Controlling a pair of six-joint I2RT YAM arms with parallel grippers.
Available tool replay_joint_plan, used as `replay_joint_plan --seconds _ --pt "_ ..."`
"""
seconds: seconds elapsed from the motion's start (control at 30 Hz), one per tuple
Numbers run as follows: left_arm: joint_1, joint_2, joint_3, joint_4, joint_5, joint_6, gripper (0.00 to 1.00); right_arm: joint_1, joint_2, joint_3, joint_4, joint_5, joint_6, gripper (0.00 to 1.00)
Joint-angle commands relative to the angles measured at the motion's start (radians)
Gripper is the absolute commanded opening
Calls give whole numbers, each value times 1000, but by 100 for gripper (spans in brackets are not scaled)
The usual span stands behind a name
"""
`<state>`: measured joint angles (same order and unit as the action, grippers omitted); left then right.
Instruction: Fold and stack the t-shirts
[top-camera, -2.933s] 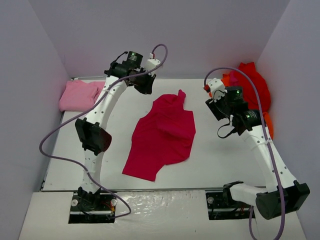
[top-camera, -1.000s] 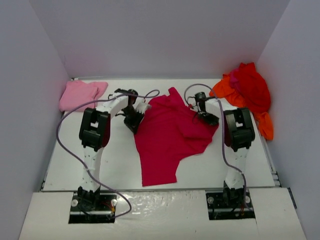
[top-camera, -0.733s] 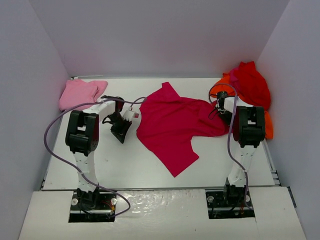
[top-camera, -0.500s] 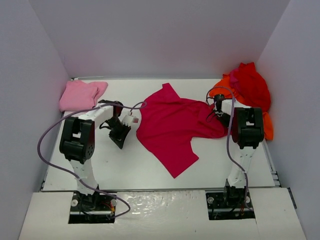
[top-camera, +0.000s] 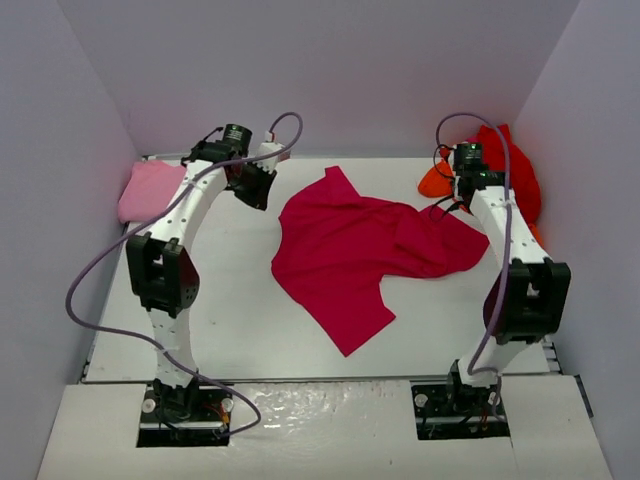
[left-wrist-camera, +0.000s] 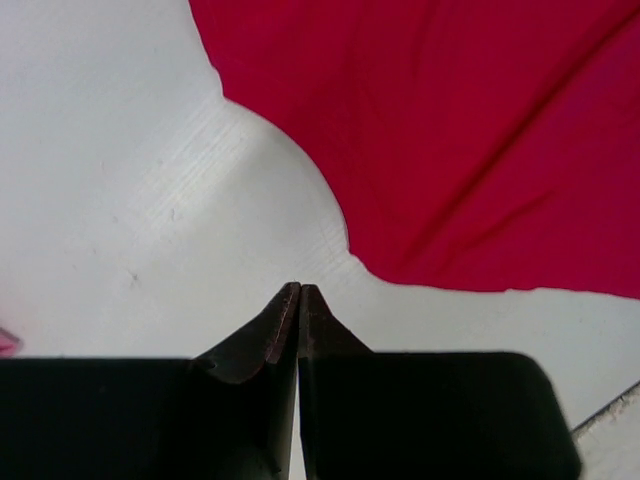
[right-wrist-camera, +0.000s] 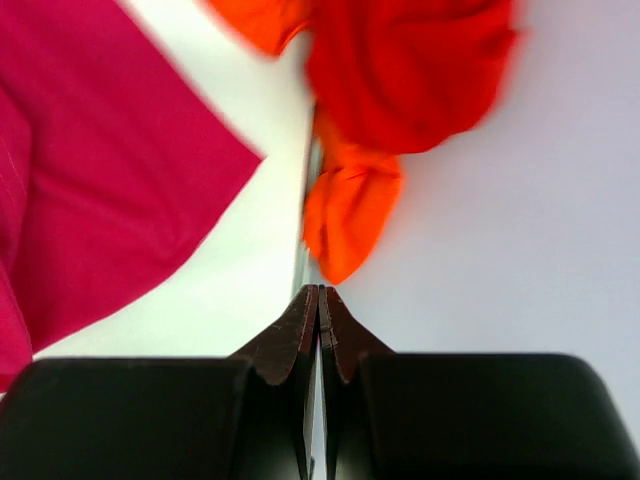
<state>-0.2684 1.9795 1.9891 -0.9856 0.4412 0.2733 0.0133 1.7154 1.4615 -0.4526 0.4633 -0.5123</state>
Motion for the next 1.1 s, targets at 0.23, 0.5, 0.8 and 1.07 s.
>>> replay_joint_plan --seconds 0.23,0.5,0.8,1.07 --pt "-176 346 223 30 -57 -59 0 48 -234 29 40 -72 55 0" --pt "-255 437 242 -125 -3 2 0 116 -251 -16 38 -46 61 0" --pt "-439 376 -136 -267 158 140 0 162 -253 -41 43 -108 95 0" --pt "-526 345 -218 -328 269 233 0 213 -255 -67 42 -117 102 0"
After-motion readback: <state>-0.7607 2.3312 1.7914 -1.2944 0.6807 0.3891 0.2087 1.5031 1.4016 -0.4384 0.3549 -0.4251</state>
